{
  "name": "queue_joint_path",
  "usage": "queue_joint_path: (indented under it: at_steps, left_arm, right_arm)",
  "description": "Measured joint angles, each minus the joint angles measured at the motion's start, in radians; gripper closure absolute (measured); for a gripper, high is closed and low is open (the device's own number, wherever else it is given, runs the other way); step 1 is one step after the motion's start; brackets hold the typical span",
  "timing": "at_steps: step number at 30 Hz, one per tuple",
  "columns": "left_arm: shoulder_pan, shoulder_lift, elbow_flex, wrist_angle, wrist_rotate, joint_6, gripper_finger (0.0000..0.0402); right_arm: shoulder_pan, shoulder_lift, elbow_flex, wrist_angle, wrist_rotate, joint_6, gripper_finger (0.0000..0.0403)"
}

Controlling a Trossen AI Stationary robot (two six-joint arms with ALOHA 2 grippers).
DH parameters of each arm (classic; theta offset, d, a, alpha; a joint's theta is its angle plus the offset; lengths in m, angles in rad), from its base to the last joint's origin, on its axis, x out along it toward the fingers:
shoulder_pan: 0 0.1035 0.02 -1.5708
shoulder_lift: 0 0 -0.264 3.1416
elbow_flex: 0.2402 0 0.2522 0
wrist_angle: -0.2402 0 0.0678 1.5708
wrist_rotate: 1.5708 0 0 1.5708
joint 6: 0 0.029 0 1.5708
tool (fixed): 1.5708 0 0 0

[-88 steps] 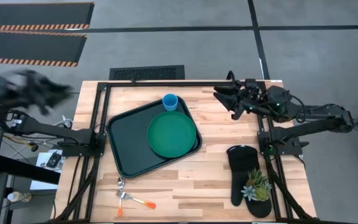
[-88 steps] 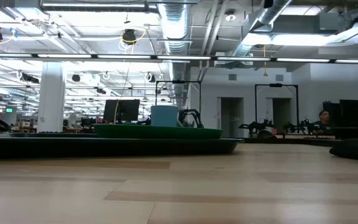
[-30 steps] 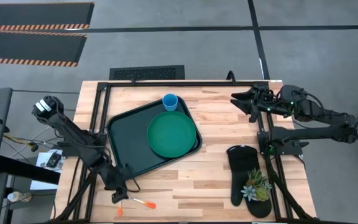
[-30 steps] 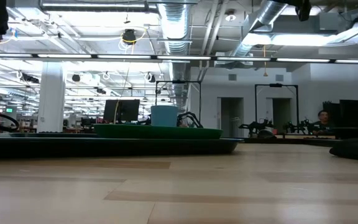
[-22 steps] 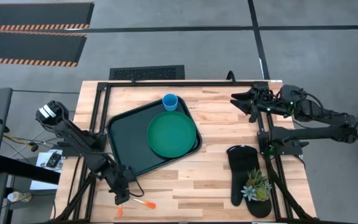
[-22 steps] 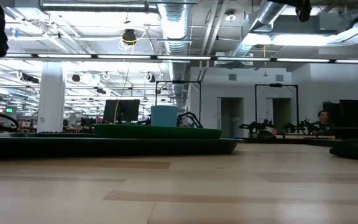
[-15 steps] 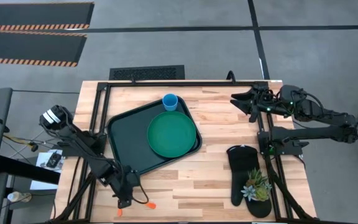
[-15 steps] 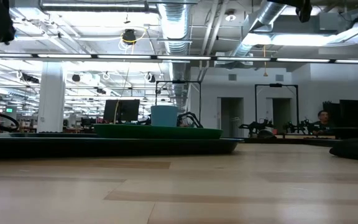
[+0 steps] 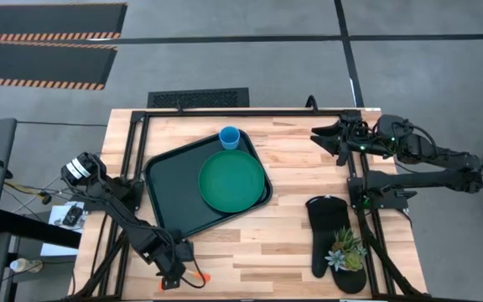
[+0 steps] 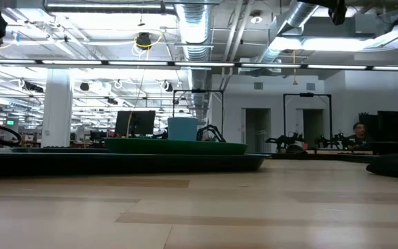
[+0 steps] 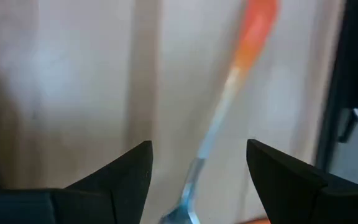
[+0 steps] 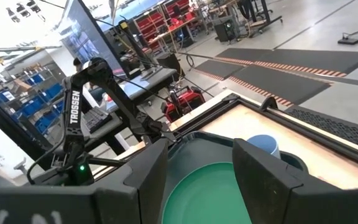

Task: Pick and place plate/cup/fork/spoon on tray
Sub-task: Put the orange fork on the black tray to the left of the green plate

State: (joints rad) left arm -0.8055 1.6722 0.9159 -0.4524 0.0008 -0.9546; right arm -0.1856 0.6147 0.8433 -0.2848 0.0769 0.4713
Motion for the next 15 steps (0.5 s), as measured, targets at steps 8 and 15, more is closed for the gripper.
queue_joint_path:
  at_steps: [8, 15]
  left_arm:
    - [-0.009, 0.0, -0.001, -0.065, -0.006, 0.038, 0.0195]
    - [-0.015, 0.0, -0.005, -0.074, -0.015, 0.105, 0.024]
  right_arm:
    - [0.0, 0.0, 0.0, 0.0, -0.001, 0.0, 0.0198]
    - [0.0, 0.0, 0.0, 0.0, -0.002, 0.0, 0.0198]
